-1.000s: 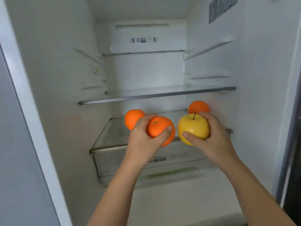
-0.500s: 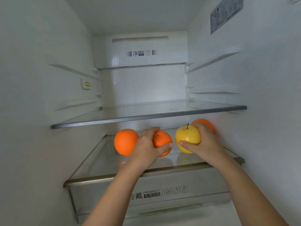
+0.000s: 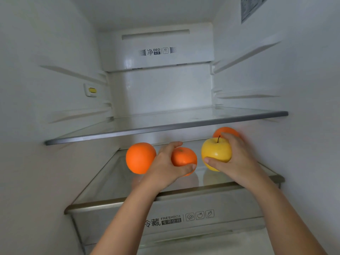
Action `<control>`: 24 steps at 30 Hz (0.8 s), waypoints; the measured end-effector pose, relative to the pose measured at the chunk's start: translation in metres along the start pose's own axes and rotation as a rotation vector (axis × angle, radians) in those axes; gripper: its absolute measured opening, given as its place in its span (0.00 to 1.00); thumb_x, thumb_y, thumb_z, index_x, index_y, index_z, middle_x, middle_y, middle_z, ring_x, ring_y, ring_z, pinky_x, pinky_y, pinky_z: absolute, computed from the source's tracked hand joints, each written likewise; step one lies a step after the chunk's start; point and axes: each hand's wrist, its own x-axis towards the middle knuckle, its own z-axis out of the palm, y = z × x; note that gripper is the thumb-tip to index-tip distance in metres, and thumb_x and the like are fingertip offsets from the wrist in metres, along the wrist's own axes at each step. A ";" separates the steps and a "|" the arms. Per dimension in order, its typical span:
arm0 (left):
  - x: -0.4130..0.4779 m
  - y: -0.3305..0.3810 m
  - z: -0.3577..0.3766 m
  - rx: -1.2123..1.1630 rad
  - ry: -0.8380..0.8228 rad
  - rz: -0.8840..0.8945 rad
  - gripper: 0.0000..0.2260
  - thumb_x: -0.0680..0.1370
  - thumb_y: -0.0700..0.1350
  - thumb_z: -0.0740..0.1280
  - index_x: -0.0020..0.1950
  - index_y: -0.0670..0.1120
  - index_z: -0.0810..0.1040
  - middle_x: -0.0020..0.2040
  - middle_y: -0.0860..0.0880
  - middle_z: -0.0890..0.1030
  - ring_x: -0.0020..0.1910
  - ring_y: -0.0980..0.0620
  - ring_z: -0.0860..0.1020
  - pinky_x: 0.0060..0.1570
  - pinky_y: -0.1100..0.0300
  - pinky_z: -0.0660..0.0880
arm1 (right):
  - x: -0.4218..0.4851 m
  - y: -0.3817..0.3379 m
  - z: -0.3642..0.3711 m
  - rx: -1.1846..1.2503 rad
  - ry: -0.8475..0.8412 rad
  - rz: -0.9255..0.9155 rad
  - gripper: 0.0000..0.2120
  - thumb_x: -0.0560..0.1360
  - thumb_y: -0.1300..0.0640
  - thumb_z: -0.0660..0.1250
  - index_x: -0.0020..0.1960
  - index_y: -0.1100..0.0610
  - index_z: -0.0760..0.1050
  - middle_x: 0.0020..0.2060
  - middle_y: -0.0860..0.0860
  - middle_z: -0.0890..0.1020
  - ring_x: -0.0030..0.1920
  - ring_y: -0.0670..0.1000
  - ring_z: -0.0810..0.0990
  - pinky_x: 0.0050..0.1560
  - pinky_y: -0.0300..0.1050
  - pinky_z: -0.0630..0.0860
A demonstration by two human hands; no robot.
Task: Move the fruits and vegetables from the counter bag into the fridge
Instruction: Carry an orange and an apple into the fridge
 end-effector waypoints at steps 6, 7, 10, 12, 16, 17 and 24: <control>-0.002 0.001 -0.001 0.015 0.021 -0.011 0.30 0.69 0.48 0.74 0.67 0.51 0.66 0.65 0.50 0.69 0.60 0.54 0.69 0.56 0.65 0.65 | -0.004 -0.003 -0.001 -0.002 0.035 -0.001 0.33 0.63 0.49 0.75 0.64 0.47 0.64 0.59 0.47 0.68 0.55 0.47 0.69 0.52 0.43 0.66; -0.002 0.002 -0.001 0.014 0.024 -0.013 0.30 0.69 0.48 0.74 0.67 0.51 0.66 0.65 0.50 0.69 0.60 0.54 0.69 0.56 0.64 0.65 | -0.005 -0.004 -0.002 0.007 0.054 -0.011 0.31 0.63 0.49 0.75 0.62 0.47 0.65 0.57 0.46 0.68 0.54 0.46 0.69 0.51 0.42 0.66; -0.004 0.003 -0.001 0.014 0.043 -0.019 0.30 0.69 0.48 0.74 0.68 0.51 0.66 0.65 0.49 0.68 0.61 0.53 0.69 0.59 0.62 0.66 | -0.007 -0.007 -0.003 0.026 0.091 -0.025 0.28 0.64 0.50 0.75 0.58 0.44 0.65 0.55 0.44 0.67 0.53 0.44 0.68 0.50 0.41 0.64; -0.006 0.004 -0.001 0.017 0.059 -0.020 0.30 0.69 0.48 0.73 0.68 0.51 0.66 0.66 0.49 0.68 0.62 0.53 0.68 0.59 0.63 0.65 | -0.009 -0.008 -0.003 0.016 0.115 -0.035 0.28 0.64 0.49 0.75 0.60 0.45 0.66 0.55 0.44 0.67 0.55 0.44 0.68 0.51 0.41 0.65; -0.019 0.009 -0.002 0.078 0.121 0.021 0.33 0.70 0.49 0.73 0.71 0.50 0.61 0.68 0.49 0.64 0.64 0.55 0.66 0.57 0.68 0.60 | -0.019 -0.010 -0.003 0.008 0.194 -0.061 0.31 0.62 0.50 0.75 0.62 0.48 0.68 0.56 0.45 0.69 0.58 0.47 0.69 0.52 0.41 0.66; -0.025 0.011 -0.003 0.101 0.136 0.040 0.33 0.70 0.49 0.72 0.71 0.51 0.60 0.68 0.49 0.62 0.64 0.56 0.65 0.57 0.69 0.60 | -0.023 -0.012 -0.003 -0.003 0.229 -0.066 0.32 0.62 0.51 0.75 0.63 0.50 0.68 0.56 0.47 0.70 0.59 0.49 0.70 0.52 0.41 0.65; -0.076 0.021 -0.018 0.377 0.327 0.205 0.29 0.72 0.54 0.65 0.70 0.46 0.63 0.69 0.45 0.65 0.66 0.48 0.67 0.59 0.63 0.65 | -0.066 -0.044 0.018 -0.099 0.354 -0.288 0.24 0.68 0.48 0.63 0.60 0.59 0.69 0.55 0.58 0.75 0.56 0.58 0.72 0.56 0.51 0.69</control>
